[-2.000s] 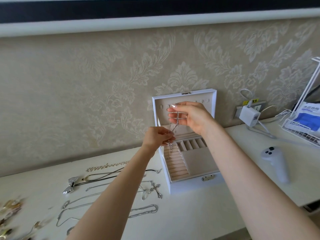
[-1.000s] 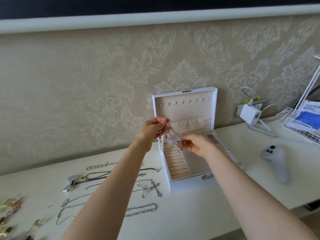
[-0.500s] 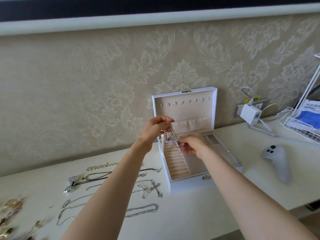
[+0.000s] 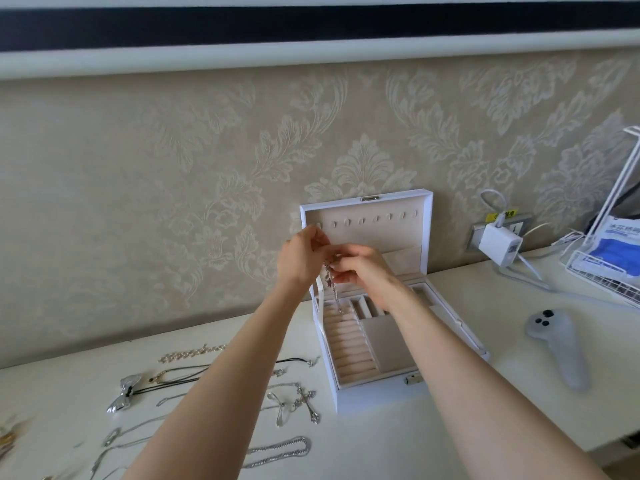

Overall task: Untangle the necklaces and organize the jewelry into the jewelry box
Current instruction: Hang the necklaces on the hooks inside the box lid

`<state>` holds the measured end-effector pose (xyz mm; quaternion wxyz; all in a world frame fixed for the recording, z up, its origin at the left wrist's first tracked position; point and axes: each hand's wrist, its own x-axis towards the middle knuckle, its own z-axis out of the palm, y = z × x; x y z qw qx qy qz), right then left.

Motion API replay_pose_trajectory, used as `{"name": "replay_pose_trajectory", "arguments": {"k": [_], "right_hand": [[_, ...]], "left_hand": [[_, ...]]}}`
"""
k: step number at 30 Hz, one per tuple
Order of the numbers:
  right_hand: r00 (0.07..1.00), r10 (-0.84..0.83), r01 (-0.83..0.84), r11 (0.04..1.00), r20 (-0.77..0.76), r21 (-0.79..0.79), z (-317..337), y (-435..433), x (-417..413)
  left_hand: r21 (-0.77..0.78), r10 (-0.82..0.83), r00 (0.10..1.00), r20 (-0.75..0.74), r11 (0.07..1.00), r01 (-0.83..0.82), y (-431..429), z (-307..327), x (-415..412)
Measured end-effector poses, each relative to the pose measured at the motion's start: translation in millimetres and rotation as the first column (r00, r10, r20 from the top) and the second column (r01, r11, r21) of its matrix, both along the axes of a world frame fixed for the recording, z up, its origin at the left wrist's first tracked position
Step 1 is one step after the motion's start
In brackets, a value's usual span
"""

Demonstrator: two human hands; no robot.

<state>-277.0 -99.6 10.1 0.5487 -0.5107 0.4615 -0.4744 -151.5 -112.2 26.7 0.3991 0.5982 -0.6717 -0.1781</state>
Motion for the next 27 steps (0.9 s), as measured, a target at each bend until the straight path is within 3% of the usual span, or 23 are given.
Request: {"name": "replay_pose_trajectory", "arguments": {"k": [5, 11, 17, 23, 27], "right_hand": [[0.969, -0.161, 0.147, 0.985, -0.186, -0.084, 6.5, -15.6, 7.9], [0.896, -0.384, 0.314, 0.903, -0.223, -0.292, -3.7, -38.6, 14.5], [0.837, -0.490, 0.365, 0.832, -0.242, -0.418, -11.3, -45.5, 19.5], [0.706, -0.638, 0.446, 0.737, -0.307, -0.507, 1.7, -45.4, 35.2], [0.696, -0.654, 0.482, 0.732, -0.297, -0.482, 7.3, -52.1, 43.7]], "left_hand": [[-0.083, 0.089, 0.991, 0.098, 0.993, -0.081, 0.5, -1.0, 3.3], [-0.077, 0.215, 0.973, 0.080, 0.975, -0.209, -5.8, -4.3, 3.4], [-0.091, 0.333, 0.940, 0.074, 0.941, -0.326, -9.3, -9.2, -8.7], [-0.069, 0.458, 0.868, -0.194, 0.876, -0.478, -12.7, -1.5, -20.6], [0.051, 0.511, 0.772, -0.379, 0.844, -0.534, -17.4, 7.3, -29.6]]}}
